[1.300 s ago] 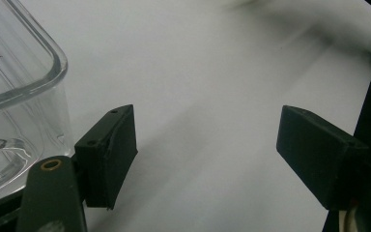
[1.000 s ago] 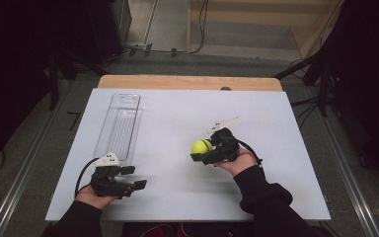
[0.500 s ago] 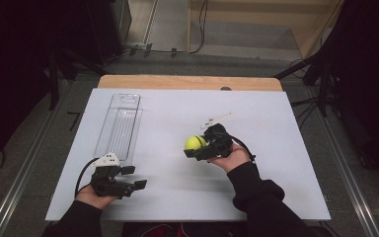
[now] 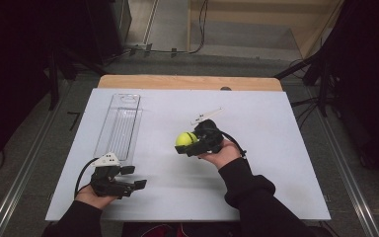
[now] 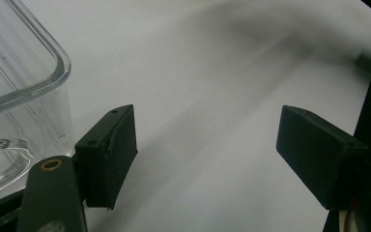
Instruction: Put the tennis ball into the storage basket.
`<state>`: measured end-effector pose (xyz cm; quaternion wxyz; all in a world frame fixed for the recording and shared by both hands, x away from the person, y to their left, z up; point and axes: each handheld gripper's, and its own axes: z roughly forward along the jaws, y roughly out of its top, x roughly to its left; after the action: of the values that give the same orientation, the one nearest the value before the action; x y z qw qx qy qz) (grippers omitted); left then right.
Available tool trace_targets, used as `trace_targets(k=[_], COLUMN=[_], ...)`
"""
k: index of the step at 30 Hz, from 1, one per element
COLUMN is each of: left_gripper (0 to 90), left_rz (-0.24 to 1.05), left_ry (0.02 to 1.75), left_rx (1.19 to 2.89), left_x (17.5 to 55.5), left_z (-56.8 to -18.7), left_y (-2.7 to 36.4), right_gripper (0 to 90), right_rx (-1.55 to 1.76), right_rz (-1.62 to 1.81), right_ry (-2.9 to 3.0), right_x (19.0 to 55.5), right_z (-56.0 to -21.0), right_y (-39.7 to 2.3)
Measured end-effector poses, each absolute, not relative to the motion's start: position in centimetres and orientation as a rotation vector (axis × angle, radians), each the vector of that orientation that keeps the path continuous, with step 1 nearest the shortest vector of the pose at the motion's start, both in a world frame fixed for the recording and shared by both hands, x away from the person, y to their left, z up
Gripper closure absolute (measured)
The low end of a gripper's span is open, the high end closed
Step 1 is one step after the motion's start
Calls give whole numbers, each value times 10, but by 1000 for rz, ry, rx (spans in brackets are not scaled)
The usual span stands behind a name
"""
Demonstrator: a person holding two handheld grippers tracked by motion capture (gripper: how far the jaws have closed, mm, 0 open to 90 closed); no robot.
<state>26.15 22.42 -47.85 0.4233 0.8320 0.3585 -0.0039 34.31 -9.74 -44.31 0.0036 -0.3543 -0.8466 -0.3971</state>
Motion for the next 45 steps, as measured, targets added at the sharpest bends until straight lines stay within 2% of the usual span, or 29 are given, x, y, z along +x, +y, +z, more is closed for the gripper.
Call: trace_targets(k=[45], left_gripper=[228], left_rz=[1], left_ry=[890], left_rx=[2080], left_x=[261], left_z=[-479], left_y=[225], right_gripper=[242], right_rx=[-1032], right_rz=[-1261], right_ry=[-2654], right_x=[378], right_z=[-435], right_y=[-29])
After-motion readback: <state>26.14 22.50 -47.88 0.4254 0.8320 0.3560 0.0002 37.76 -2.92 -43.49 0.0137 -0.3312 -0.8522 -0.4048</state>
